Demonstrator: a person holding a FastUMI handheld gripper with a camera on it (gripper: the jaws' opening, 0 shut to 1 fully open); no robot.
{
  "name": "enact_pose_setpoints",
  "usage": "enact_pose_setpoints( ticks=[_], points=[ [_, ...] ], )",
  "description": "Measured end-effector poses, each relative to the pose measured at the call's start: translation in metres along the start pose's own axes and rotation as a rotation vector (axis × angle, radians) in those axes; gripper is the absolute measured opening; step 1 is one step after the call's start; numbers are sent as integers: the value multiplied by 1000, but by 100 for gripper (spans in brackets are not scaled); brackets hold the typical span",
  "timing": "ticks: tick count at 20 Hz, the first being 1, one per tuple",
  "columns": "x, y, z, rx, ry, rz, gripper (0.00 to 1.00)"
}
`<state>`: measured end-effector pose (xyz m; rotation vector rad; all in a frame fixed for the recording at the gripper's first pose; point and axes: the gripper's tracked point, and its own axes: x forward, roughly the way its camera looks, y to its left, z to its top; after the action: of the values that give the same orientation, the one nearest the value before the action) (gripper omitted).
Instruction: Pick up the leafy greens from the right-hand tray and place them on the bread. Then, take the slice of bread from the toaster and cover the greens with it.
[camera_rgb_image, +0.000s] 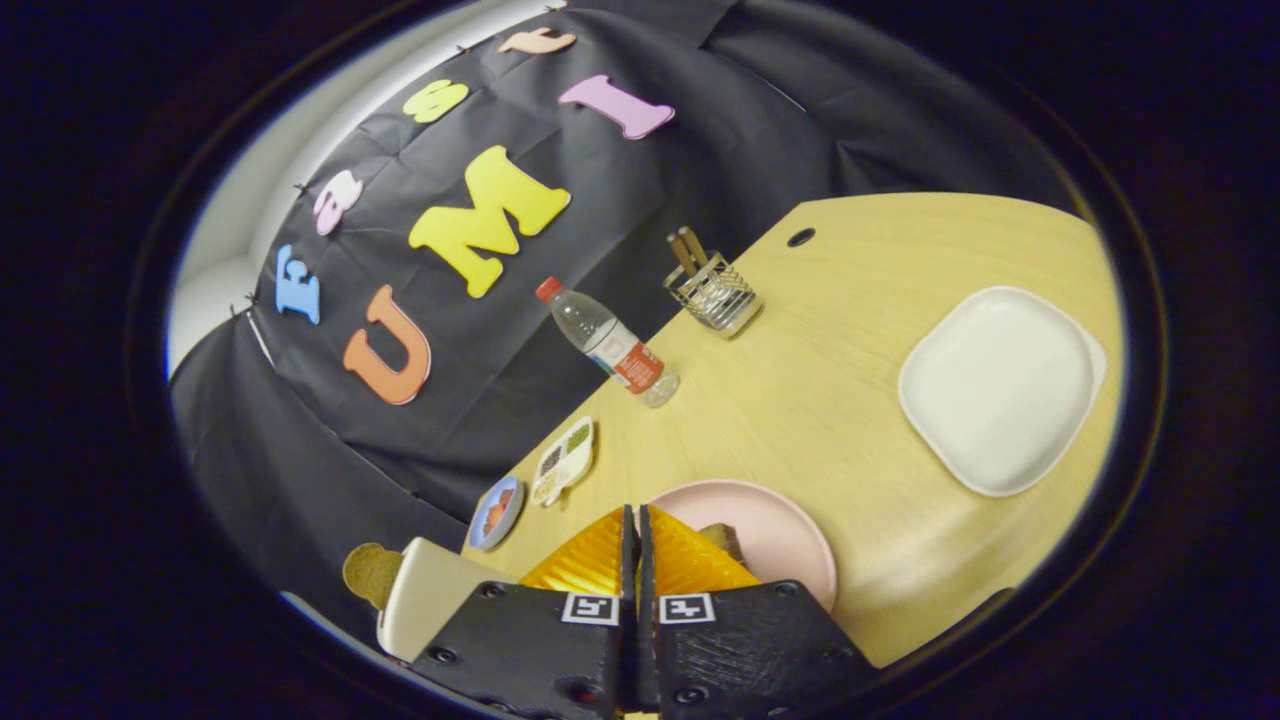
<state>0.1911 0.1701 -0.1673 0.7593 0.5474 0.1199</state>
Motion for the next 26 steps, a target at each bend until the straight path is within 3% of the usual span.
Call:
enact_pose_setpoints(
  ticks=[2, 5, 11, 15, 18, 26],
  points=[
    [1, -7, -2, -64, -12, -27, 2],
    [-1, -9, -3, -157, -25, -52, 18],
    [-14, -10, 2, -317, -80, -94, 64],
    [-25, -5, 12, -396, -133, -104, 86],
    [-34, 2, 19, -453, -170, -117, 95],
    [-87, 84, 39, -640, -368, -64, 96]
  ],
)
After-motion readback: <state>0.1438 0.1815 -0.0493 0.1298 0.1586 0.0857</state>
